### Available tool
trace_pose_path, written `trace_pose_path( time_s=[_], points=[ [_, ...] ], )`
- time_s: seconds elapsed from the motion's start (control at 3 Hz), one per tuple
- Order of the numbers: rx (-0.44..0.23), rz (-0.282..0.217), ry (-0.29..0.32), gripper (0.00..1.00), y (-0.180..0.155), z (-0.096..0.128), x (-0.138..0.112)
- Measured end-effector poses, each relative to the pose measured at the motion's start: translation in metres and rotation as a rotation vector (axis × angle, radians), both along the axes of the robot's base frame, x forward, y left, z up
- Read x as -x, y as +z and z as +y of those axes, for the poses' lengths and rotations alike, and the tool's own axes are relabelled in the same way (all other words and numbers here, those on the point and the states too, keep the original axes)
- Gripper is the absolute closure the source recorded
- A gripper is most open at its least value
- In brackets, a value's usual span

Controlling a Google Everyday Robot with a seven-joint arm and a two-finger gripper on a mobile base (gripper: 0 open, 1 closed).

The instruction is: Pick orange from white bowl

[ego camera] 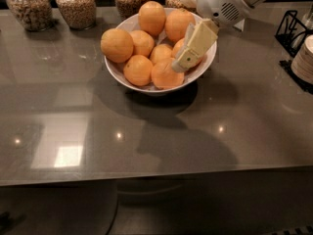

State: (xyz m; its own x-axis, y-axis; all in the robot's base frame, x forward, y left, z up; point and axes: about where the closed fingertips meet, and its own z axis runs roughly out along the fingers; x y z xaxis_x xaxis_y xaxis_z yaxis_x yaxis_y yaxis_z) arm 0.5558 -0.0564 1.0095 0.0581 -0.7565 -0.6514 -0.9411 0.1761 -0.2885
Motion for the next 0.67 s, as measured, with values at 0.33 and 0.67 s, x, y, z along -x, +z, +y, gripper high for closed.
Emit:
trace_pose_path(
  time_s=[0.33,0.67],
  points=[
    [0.0,0.0,0.0,0.0,-0.0001,0.0001,-0.0001],
    [-0.003,-0.03,0.018,0.0,-0.0047,0.0072,-0.0069]
  ],
)
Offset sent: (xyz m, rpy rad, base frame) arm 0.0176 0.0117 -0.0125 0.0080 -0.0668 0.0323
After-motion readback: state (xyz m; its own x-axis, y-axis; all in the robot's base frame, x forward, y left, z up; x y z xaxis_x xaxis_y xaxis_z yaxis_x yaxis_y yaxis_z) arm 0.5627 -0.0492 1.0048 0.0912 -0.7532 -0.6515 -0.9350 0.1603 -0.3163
